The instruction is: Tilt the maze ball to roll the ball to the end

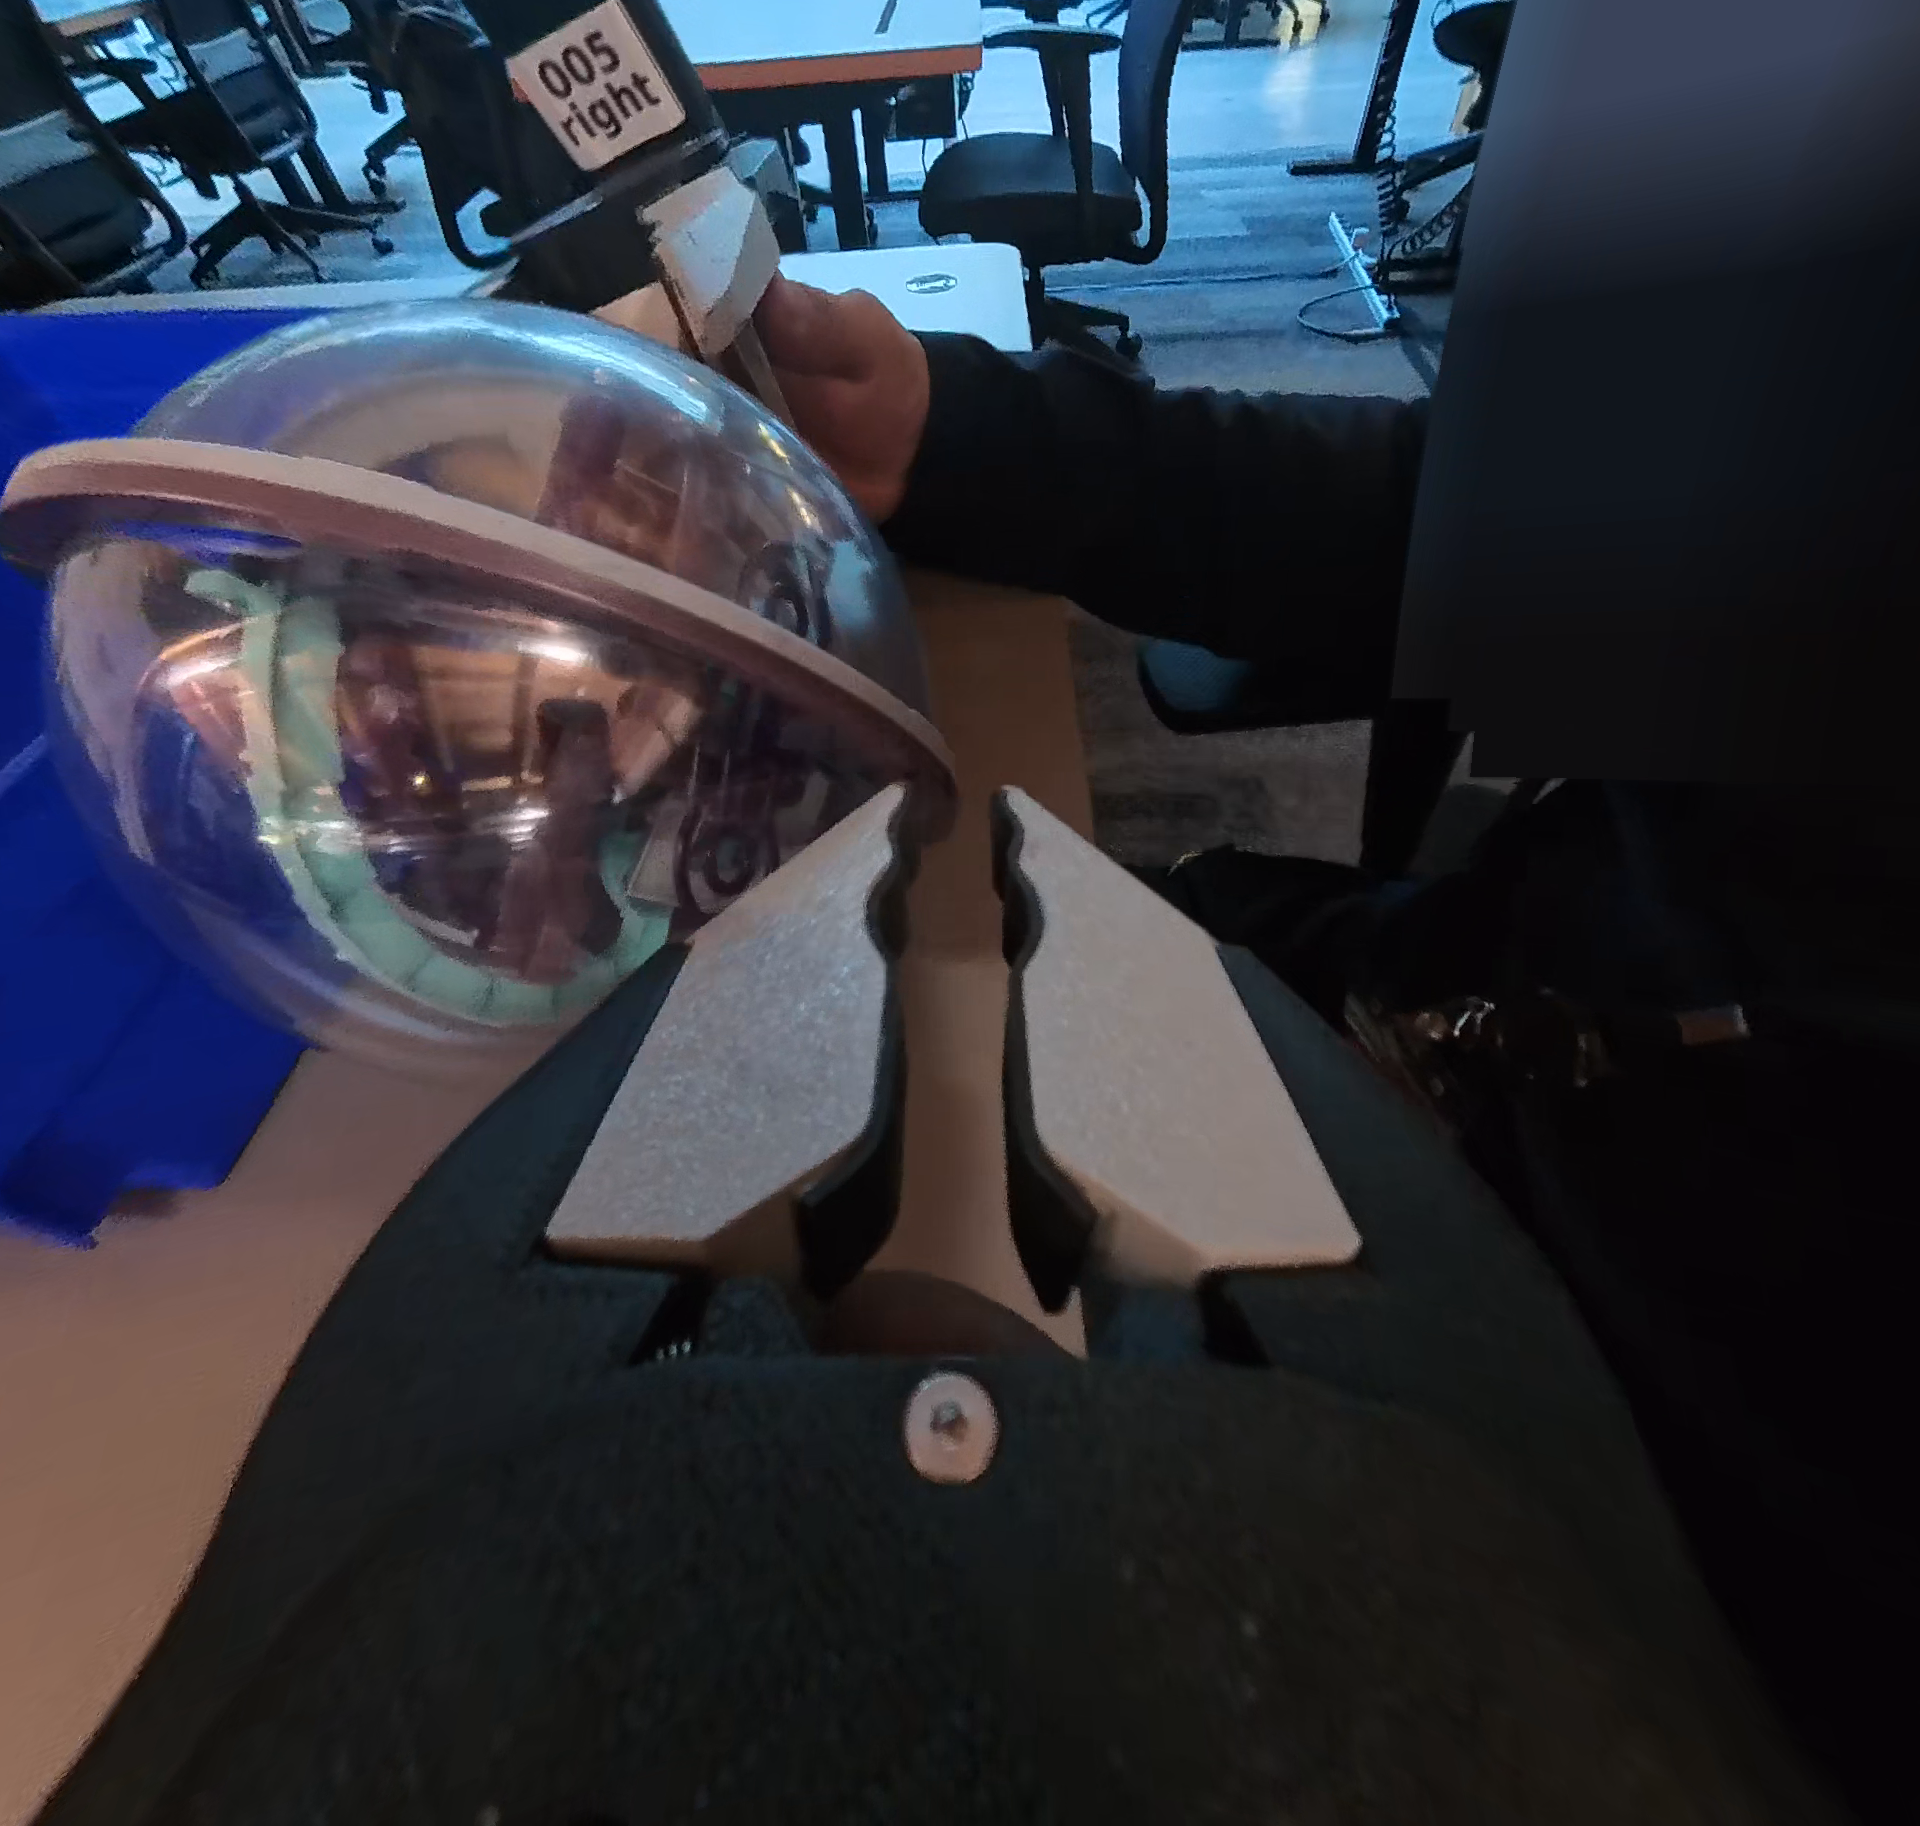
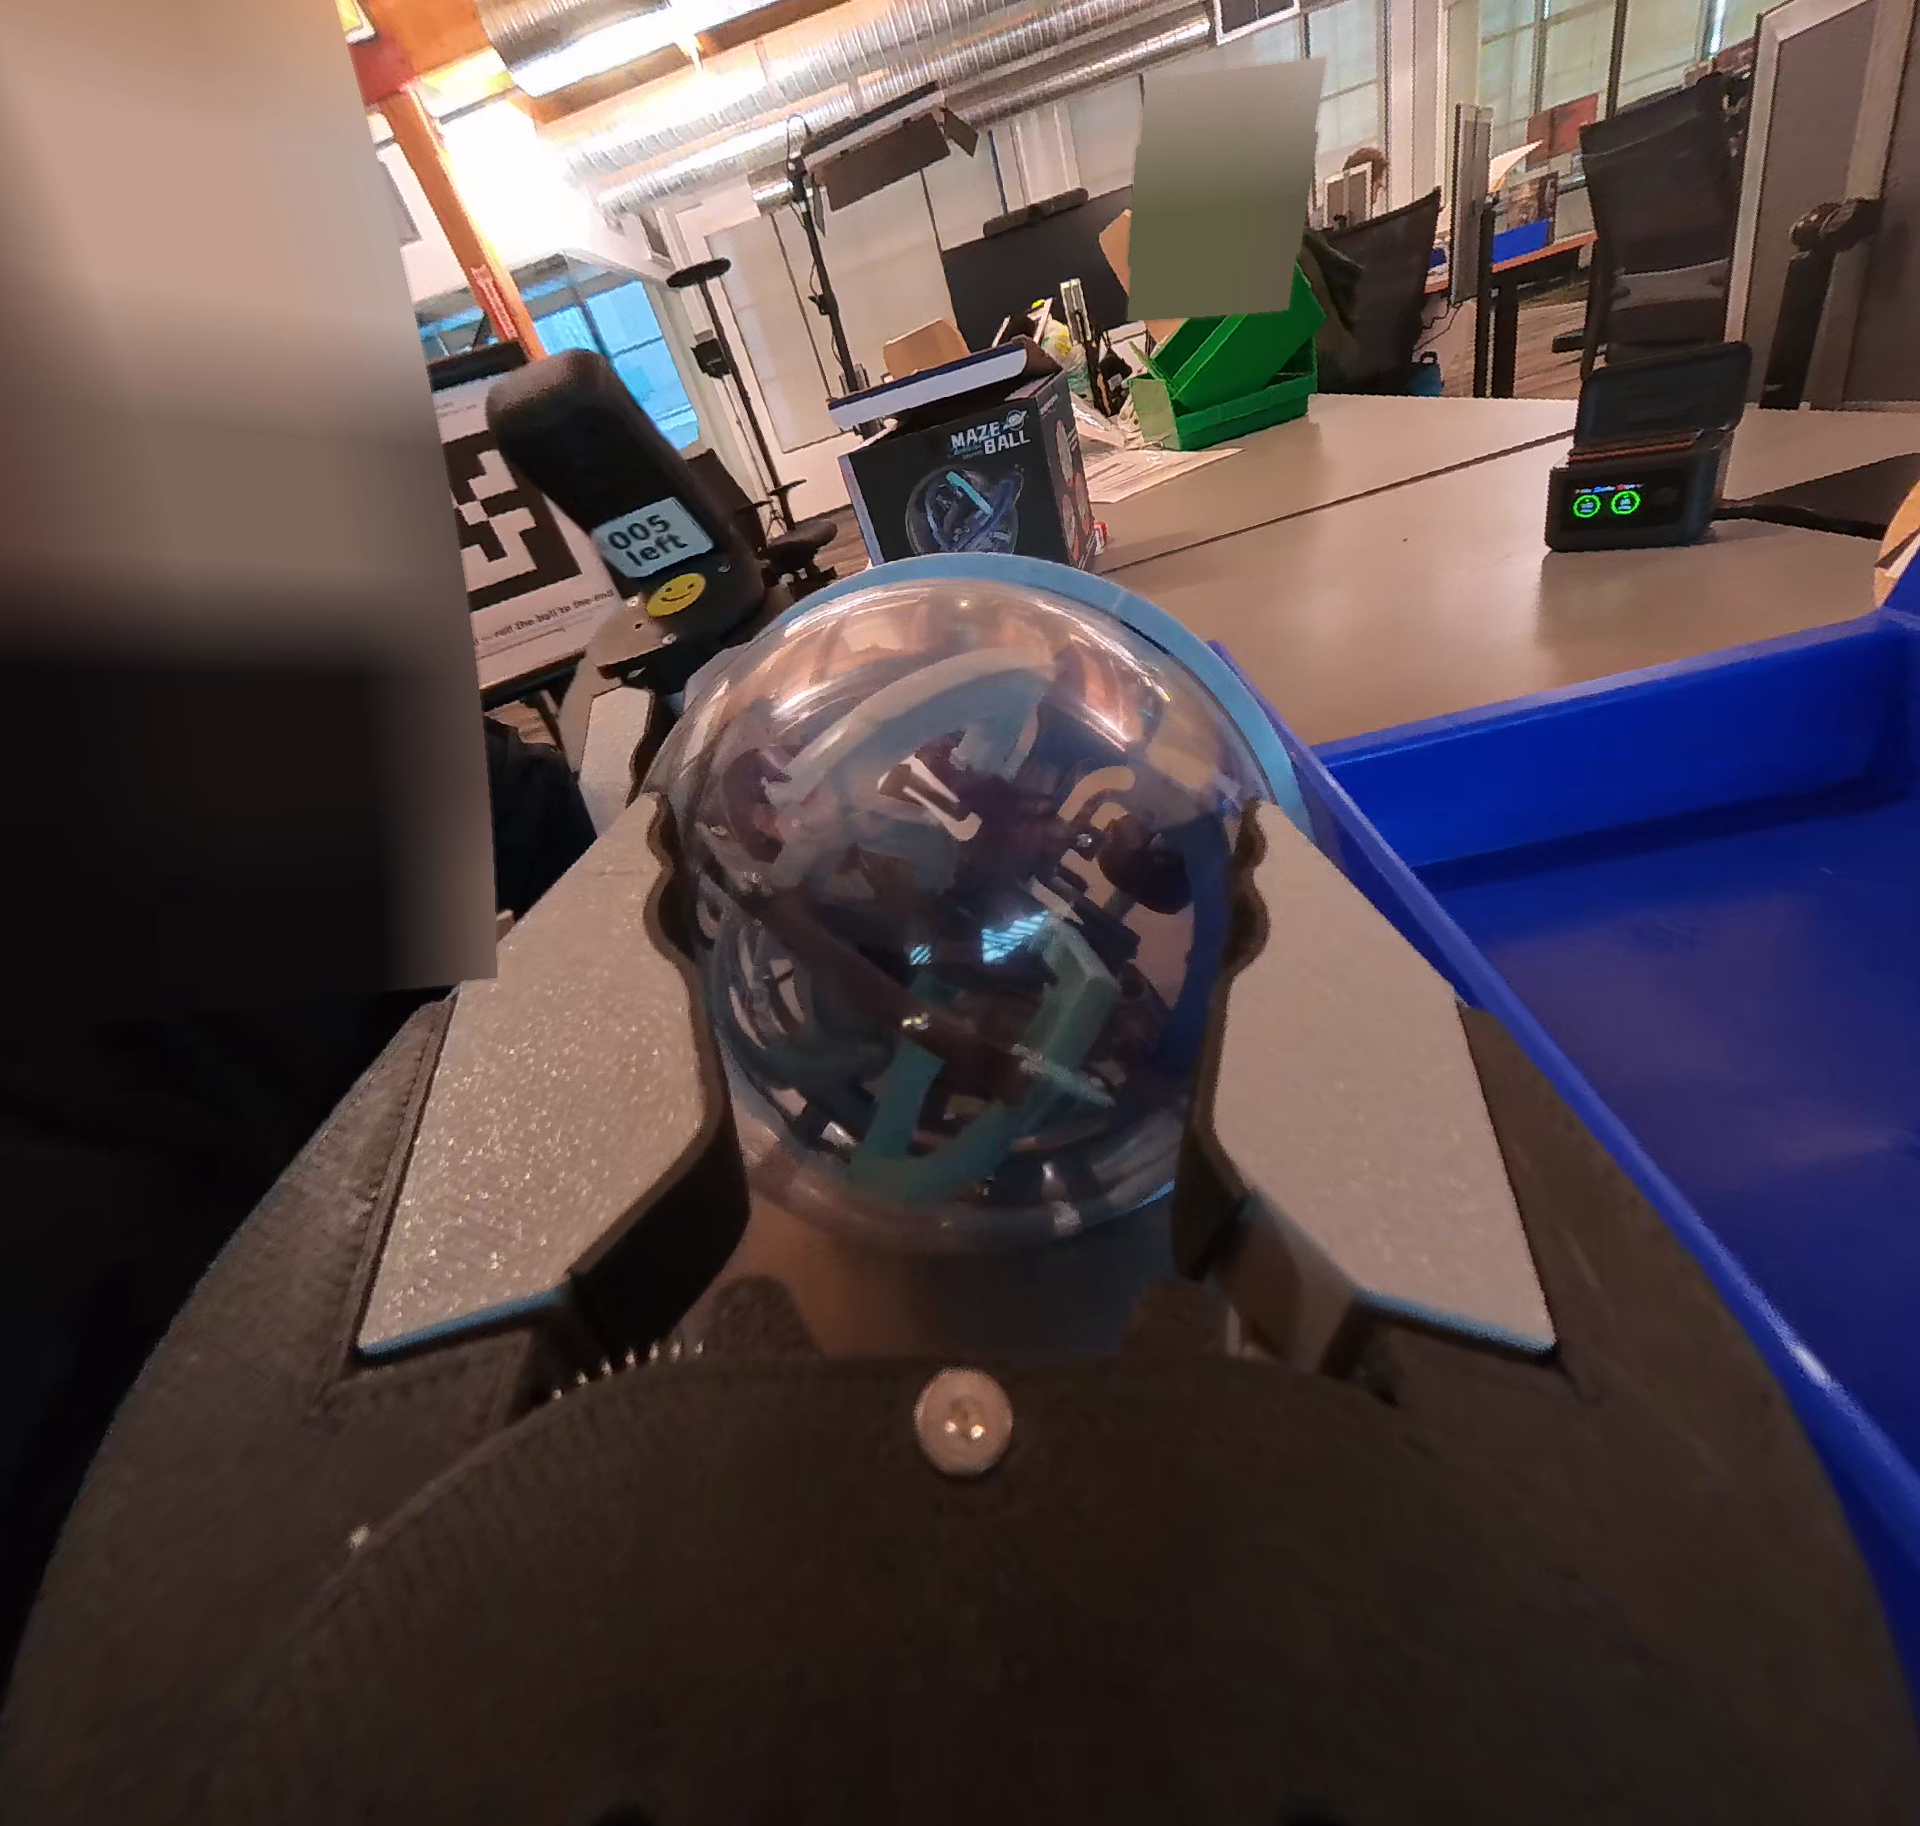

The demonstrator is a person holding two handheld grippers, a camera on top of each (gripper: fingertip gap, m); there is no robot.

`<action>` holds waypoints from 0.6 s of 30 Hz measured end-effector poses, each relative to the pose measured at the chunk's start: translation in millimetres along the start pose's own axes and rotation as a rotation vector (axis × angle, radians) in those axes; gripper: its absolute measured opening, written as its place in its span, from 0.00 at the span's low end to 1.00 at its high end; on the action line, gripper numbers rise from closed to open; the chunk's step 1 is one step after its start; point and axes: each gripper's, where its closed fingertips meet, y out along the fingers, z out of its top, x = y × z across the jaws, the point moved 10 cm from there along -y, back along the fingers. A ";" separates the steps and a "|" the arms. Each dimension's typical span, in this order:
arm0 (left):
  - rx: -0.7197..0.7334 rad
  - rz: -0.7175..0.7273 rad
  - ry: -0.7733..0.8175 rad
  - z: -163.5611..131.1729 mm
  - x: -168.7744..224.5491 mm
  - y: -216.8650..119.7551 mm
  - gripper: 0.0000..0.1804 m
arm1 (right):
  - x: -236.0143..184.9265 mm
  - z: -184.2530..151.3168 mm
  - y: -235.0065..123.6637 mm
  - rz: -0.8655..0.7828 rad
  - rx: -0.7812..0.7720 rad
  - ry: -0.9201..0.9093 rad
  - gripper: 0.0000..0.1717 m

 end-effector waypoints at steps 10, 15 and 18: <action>0.025 -0.005 -0.007 0.6 1.9 6.5 0.06 | 1.3 0.0 -0.7 0.002 0.008 0.017 0.59; 0.024 -0.005 -0.030 4.2 4.4 12.2 0.05 | 2.0 0.3 -0.9 0.002 0.012 0.023 0.58; 0.027 -0.007 -0.034 3.8 5.1 12.1 0.06 | 1.9 0.2 -0.8 0.001 0.012 0.022 0.58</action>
